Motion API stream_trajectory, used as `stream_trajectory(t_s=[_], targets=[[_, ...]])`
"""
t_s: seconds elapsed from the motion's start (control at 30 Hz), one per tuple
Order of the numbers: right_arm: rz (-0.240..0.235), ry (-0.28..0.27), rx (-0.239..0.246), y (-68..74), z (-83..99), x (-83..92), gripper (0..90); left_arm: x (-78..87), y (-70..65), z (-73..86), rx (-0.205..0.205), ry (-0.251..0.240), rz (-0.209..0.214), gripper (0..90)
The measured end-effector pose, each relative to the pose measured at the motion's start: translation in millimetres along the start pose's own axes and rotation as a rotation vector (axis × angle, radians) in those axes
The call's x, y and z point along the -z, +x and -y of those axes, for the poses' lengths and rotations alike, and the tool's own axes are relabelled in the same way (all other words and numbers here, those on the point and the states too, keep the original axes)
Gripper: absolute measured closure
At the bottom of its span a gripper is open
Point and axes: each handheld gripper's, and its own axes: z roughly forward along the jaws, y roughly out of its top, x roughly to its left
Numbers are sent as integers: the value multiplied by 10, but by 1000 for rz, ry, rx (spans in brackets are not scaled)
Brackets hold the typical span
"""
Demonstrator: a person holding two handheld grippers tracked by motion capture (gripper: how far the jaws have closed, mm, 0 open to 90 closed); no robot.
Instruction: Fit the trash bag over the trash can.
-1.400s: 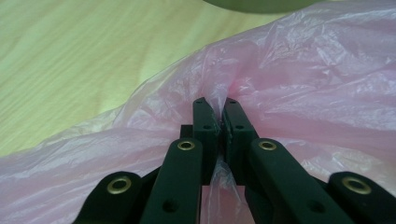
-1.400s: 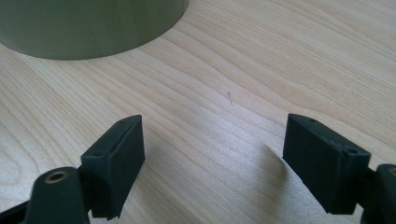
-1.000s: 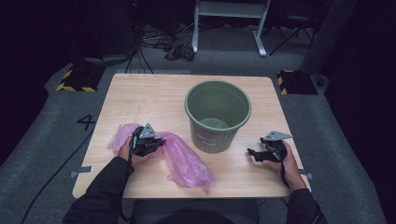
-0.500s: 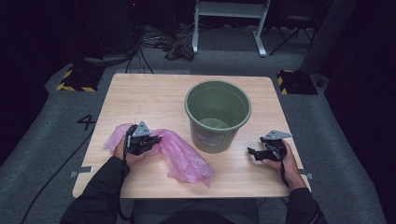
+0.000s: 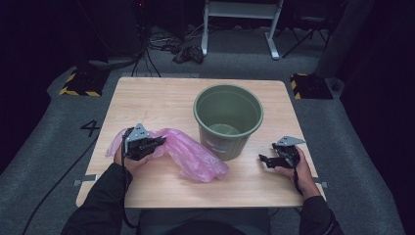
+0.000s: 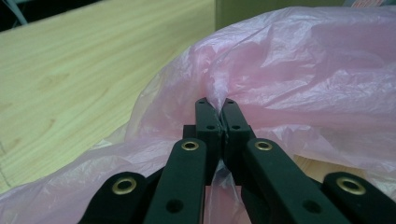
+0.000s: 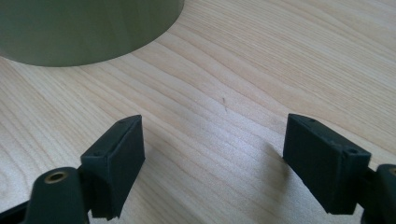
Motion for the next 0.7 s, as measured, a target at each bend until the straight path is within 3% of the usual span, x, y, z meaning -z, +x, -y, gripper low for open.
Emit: stream_trajectory(t_s=[0.33,0.53,0.7], targets=[[1,-2,5,20,19,22,206,268,-87,-142,-42,-115,0,887],[0,-1,4,16,17,19,200,431,-23,-177,-24,-205,6,888],[2,-1,2,22,20,21,202,576,3,-214,-28,-273,-14,889]])
